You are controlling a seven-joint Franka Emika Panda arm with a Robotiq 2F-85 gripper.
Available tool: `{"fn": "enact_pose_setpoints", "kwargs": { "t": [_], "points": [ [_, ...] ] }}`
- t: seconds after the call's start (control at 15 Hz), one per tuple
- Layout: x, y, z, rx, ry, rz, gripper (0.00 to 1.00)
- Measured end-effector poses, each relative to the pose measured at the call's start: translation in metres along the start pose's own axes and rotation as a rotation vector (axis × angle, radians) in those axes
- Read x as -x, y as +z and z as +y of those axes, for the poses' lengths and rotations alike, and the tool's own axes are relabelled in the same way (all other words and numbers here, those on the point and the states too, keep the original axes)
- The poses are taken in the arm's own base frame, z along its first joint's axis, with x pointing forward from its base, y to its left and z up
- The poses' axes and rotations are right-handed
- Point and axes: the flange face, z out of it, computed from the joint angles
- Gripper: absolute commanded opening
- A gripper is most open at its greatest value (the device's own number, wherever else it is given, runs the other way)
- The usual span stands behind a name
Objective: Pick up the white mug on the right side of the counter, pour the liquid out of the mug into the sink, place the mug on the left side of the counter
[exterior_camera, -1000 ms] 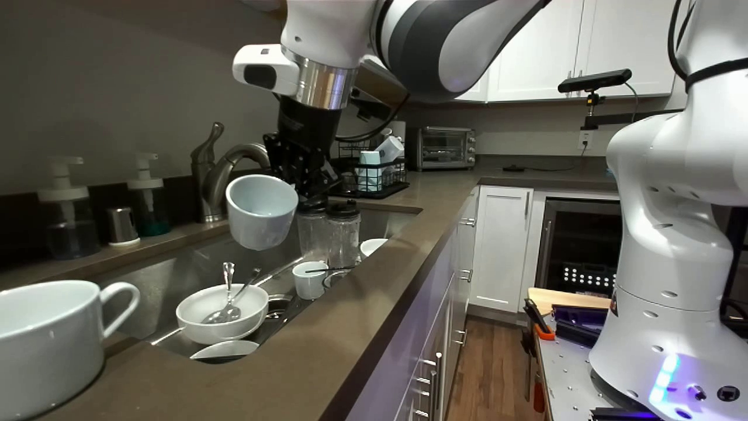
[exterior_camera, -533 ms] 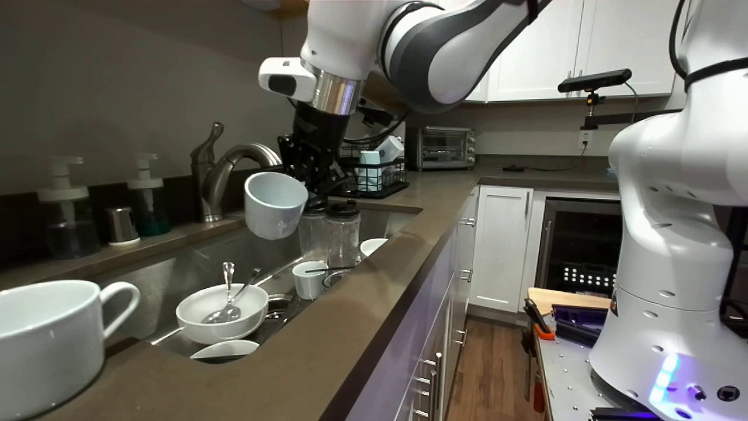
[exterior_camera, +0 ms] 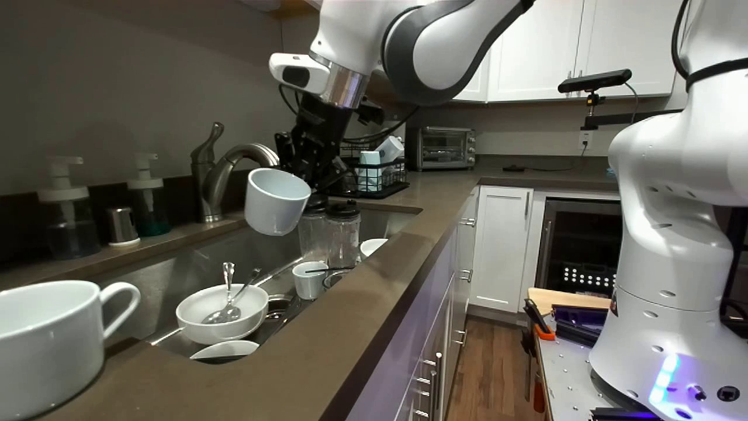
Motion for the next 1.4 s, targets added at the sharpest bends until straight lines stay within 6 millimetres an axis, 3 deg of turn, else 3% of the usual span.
{"fn": "enact_pose_setpoints", "kwargs": {
  "t": [0.33,0.73,1.13,1.4],
  "points": [
    [-0.041,-0.012,-0.004,-0.034,-0.14,0.046,0.05],
    [-0.075,-0.024,0.028,-0.076,-0.201,0.03,0.05],
    [-0.111,0.009,0.063,-0.148,-0.225,0.024,0.05],
    [-0.144,0.031,0.073,-0.188,-0.255,0.04,0.05]
  ]
}}
